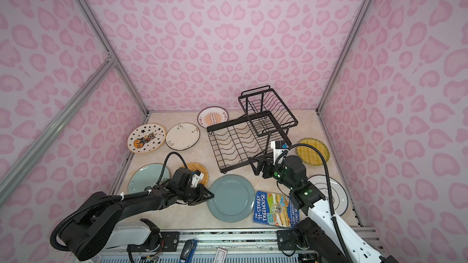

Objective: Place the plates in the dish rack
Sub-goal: 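Lift the teal plate upright with the left gripper toward the right gripper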

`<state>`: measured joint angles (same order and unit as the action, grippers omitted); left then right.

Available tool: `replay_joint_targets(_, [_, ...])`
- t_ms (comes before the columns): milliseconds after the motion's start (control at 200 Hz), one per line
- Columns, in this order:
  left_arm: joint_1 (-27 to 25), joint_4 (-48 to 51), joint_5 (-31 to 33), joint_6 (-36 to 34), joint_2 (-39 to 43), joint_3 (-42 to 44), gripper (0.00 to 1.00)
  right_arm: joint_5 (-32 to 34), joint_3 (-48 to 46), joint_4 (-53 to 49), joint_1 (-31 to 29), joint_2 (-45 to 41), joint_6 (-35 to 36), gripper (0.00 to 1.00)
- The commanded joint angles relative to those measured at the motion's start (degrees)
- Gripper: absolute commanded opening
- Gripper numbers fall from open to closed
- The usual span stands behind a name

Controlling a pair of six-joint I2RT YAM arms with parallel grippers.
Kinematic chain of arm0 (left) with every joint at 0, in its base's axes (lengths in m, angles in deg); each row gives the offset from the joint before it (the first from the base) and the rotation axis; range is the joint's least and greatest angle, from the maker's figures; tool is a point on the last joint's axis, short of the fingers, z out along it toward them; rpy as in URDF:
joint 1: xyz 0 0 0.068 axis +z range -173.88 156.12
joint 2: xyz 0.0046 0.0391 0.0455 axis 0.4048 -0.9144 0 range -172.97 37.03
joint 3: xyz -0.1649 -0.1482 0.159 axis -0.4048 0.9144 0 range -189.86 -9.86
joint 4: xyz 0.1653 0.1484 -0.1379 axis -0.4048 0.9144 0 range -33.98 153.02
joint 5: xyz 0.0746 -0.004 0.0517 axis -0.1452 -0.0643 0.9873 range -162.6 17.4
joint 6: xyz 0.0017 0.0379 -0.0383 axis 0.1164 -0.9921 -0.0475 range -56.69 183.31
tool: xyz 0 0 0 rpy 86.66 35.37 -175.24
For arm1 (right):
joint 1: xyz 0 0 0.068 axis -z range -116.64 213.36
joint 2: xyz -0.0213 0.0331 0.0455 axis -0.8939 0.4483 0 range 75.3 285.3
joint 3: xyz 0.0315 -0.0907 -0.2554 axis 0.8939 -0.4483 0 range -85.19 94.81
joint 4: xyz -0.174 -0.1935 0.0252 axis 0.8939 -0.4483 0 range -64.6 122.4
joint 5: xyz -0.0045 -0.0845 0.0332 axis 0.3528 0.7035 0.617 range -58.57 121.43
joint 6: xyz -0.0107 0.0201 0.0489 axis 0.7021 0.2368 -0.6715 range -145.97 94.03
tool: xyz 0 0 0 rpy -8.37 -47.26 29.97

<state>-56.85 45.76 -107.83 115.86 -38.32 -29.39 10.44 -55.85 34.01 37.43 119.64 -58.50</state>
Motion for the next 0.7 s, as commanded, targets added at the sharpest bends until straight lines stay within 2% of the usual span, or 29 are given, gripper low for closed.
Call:
replay_joint_targets(0, [0.05,0.11,3.02,0.64,1.37,-0.89,0.03,0.08,0.05,-0.63,-0.10,-0.23,0.62,0.98])
replay_joint_targets(335, [0.01,10.68,7.10,-1.17,14.79,-4.83,0.03,-0.36,2.35,-2.00,0.04,-0.20,2.13,0.98])
replay_joint_targets(695, [0.02,15.36,7.73,-4.30,20.83,-9.29,0.04,-1.27,5.11,-2.22,0.62,2.09,4.37,0.98])
